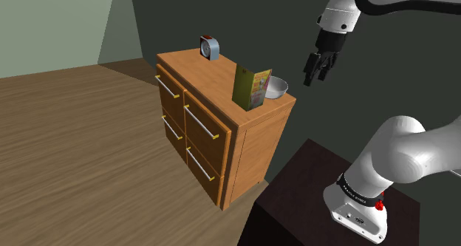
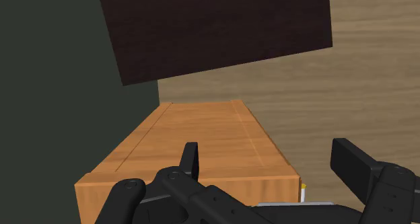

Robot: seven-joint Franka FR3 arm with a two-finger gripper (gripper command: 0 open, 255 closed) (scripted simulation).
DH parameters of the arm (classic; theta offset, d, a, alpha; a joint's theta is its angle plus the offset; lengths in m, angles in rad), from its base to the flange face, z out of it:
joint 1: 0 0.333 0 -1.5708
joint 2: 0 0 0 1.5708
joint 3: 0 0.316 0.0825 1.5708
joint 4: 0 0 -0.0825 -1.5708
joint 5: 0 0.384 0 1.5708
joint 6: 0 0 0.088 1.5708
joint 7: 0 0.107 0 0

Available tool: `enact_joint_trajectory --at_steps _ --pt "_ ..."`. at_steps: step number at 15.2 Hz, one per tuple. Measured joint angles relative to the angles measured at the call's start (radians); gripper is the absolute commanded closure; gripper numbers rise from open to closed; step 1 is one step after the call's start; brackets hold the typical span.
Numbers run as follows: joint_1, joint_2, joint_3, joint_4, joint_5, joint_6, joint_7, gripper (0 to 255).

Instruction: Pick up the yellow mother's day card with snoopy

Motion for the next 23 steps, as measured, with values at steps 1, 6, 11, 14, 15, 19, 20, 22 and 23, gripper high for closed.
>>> enact_joint_trajectory --at_steps 1,6,11,14,15,19,20,22,23 --pt "0.000 0.000 0.000 0.000 0.000 0.000 0.000 0" --pt "0.006 0.164 -0.001 0.073 0.000 0.087 -0.001 0" --pt "0.014 0.369 0.004 0.208 0.004 0.154 0.005 0" --pt "0.015 0.496 0.000 0.310 0.004 0.175 -0.001 0" --pt "0.014 0.538 -0.003 0.342 0.004 0.185 -0.005 0" --pt "0.015 0.703 -0.005 0.495 0.006 0.195 -0.010 0" --pt "0.017 0.740 -0.003 0.528 0.007 0.197 -0.006 0" --pt "0.016 0.819 -0.004 0.613 0.008 0.189 -0.009 0" --pt "0.016 0.841 -0.005 0.629 0.008 0.195 -0.010 0"
